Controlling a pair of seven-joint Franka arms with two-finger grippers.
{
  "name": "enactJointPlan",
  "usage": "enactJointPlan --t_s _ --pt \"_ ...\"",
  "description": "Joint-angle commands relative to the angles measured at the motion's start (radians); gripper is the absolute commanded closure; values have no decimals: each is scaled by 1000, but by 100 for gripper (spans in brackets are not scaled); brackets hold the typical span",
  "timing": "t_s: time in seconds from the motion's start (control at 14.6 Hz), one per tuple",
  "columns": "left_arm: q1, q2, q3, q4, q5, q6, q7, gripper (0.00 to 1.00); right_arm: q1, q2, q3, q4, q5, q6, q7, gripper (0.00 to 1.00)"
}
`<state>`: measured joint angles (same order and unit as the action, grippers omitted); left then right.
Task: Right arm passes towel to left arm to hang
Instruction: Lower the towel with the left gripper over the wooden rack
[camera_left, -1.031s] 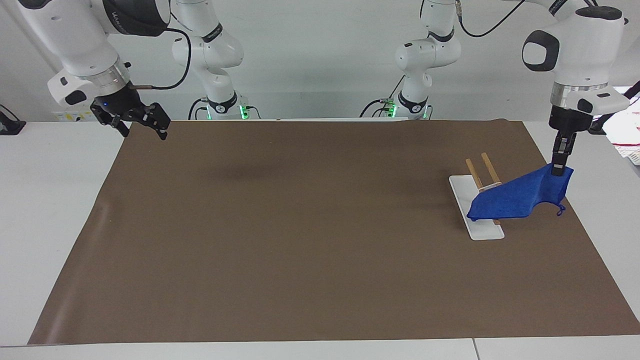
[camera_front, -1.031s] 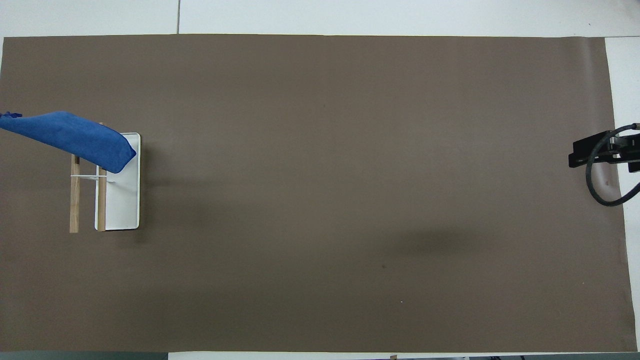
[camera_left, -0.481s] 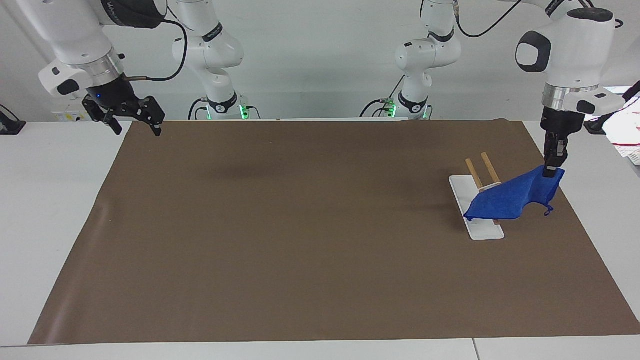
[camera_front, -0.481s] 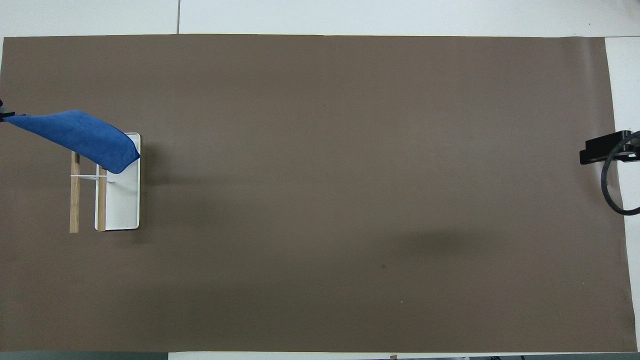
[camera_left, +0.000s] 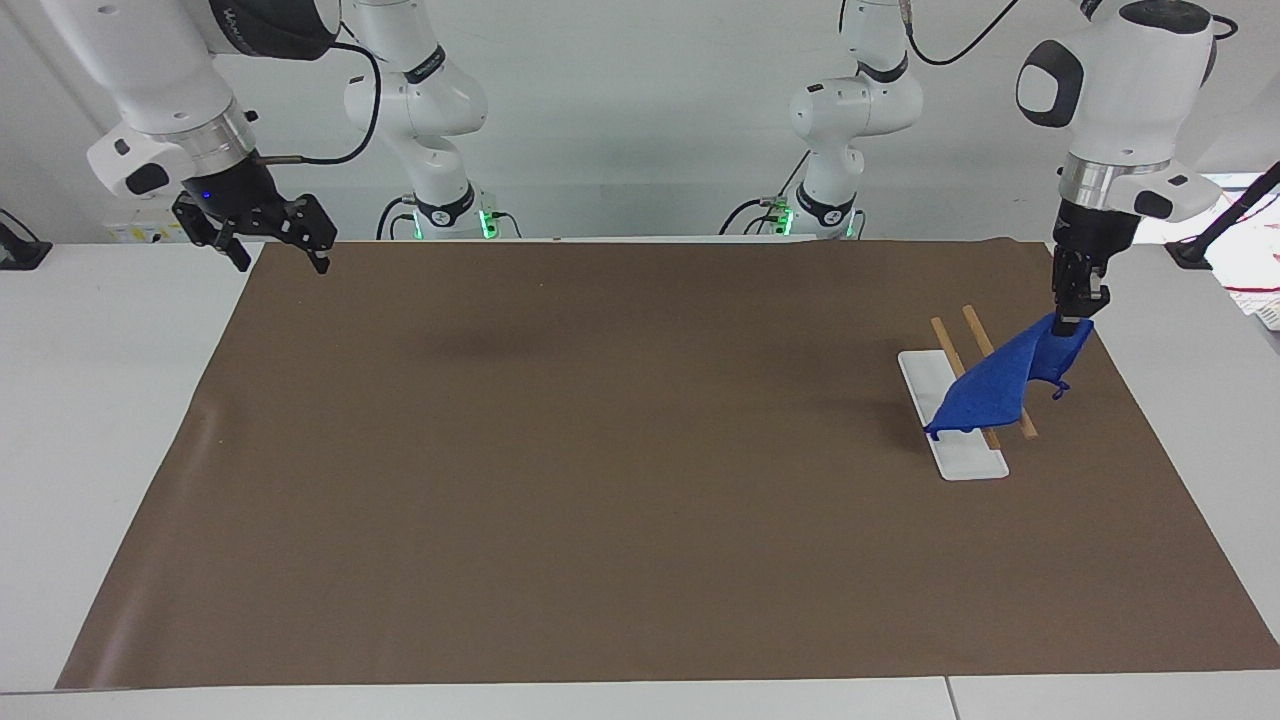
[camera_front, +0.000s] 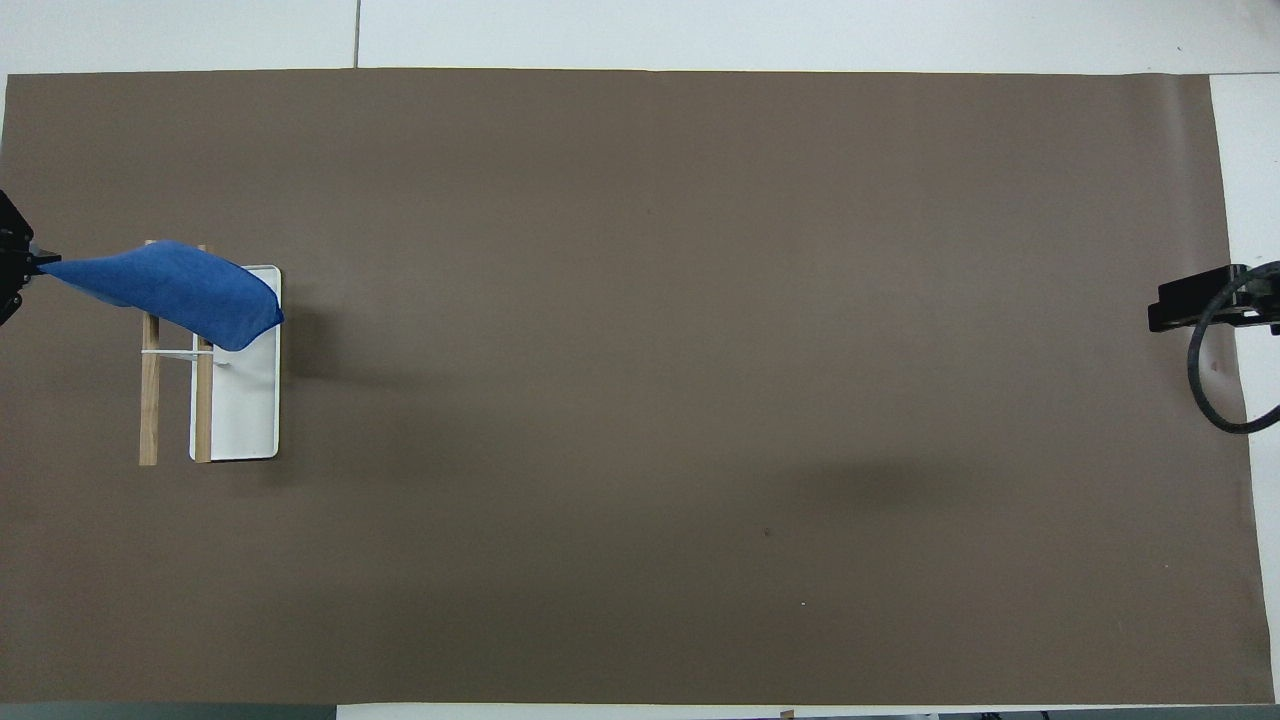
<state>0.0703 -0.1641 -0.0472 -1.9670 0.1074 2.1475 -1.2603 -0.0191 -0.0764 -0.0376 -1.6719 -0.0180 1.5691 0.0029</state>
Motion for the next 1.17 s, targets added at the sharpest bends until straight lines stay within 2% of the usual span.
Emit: enactJointPlan --t_s 0.0,0.34,0.82,1.1 --pt "-7 -21 -8 -18 12 -17 -115 100 -8 -23 -1 -45 0 19 -26 0" --pt "-7 -21 -11 -12 20 -55 -388 100 -7 -23 1 -45 0 20 -26 0" --pt "-6 -28 -60 -9 21 -95 -435 100 1 -28 -4 -43 0 5 -27 0" --pt "49 -28 -60 -12 47 -87 -433 100 -13 -37 -7 -45 0 -4 -27 0"
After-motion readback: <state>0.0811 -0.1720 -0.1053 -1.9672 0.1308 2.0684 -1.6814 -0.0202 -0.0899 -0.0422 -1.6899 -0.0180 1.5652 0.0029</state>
